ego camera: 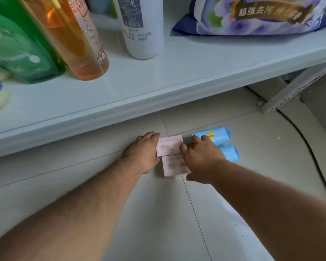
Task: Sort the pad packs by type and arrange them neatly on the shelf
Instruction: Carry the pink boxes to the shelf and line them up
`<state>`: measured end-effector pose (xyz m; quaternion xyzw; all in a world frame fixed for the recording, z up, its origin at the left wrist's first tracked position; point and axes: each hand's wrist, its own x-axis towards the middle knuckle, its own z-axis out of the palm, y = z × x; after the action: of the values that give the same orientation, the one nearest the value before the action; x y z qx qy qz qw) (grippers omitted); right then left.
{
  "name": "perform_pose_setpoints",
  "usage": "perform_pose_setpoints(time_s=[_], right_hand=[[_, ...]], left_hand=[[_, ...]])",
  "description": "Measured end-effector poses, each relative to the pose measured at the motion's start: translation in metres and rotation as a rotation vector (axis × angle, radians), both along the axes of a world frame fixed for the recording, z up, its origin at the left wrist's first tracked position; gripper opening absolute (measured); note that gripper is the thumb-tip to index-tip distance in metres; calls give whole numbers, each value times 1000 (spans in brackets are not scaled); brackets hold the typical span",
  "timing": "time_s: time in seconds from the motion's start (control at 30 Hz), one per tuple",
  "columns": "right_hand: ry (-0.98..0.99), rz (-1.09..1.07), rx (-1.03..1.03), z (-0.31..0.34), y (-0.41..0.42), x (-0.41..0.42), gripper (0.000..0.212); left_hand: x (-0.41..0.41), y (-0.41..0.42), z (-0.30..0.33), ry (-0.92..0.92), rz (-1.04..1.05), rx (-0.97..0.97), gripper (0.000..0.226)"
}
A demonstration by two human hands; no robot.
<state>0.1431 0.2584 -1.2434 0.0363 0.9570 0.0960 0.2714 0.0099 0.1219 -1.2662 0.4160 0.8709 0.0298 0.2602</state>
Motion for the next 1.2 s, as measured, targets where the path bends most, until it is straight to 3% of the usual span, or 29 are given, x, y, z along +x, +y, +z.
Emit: perform_pose_setpoints(time_s=[0.17,0.3,0.5,0.67,0.9,1.2], right_hand=[[22,-1,-3,-10,-4,-2,76],[76,-14,-53,-7,-5,2,56],[124,-36,-173,71,-21,24,49],[84,-108,-286,212,-37,67,44],[51,-268,-449,468,-45,127,61],[154,-234,-527,784,-76,173,58]], left_hand=[[-3,7,-15,-20,4,-4,69],[-3,1,-12,-63,72,38,54],[13,-37,65,-104,206,53,49],[54,-72,200,-176,223,64,45],[105,-111,452,-207,219,108,57],[153,-153,758,-175,196,266,77]])
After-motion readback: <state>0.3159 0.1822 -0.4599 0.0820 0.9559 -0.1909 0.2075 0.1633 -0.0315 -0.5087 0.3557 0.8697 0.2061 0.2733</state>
